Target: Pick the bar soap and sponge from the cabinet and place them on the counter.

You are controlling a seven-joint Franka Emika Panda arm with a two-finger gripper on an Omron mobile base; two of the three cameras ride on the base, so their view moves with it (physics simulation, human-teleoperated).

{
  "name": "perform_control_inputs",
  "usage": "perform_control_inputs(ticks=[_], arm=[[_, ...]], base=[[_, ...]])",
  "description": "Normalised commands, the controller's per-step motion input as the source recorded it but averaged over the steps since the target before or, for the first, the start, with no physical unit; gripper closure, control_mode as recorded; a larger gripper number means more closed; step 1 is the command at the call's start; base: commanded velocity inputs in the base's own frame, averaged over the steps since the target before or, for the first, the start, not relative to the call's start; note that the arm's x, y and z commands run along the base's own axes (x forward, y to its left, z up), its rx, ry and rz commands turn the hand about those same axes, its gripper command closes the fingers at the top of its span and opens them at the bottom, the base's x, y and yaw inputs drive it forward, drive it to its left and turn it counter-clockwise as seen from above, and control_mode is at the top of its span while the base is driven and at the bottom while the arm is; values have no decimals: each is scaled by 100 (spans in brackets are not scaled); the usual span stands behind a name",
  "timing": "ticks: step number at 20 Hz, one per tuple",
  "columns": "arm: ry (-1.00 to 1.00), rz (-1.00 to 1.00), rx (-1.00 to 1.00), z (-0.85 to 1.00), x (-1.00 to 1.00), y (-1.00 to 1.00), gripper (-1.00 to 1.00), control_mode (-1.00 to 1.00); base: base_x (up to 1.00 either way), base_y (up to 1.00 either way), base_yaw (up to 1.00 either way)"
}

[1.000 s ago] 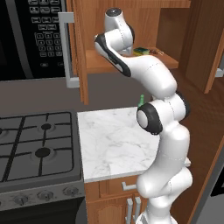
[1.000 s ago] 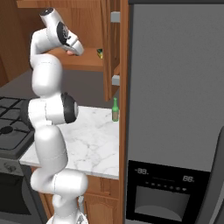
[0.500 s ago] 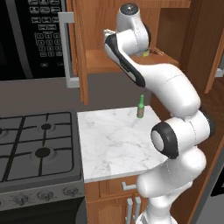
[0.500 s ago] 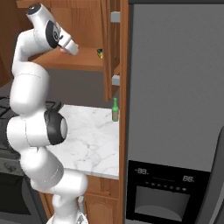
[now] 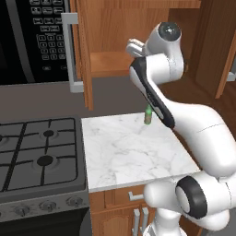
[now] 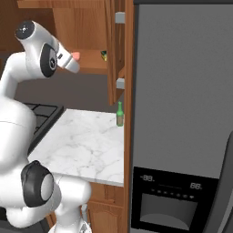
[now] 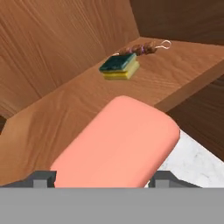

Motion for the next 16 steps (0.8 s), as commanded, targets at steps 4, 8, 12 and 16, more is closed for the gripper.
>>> perform_control_inputs(ticks=[4, 8, 12, 16], arm=[[-1, 0, 8, 15, -93, 0, 100, -100], [1, 0, 11, 16, -85, 0, 100, -100], [1, 2, 10, 7, -79, 0, 100, -100], [0, 3, 7, 0, -65, -3, 100, -100]], base=[[0, 0, 0], [0, 0, 0], [0, 0, 0], [0, 0, 0]])
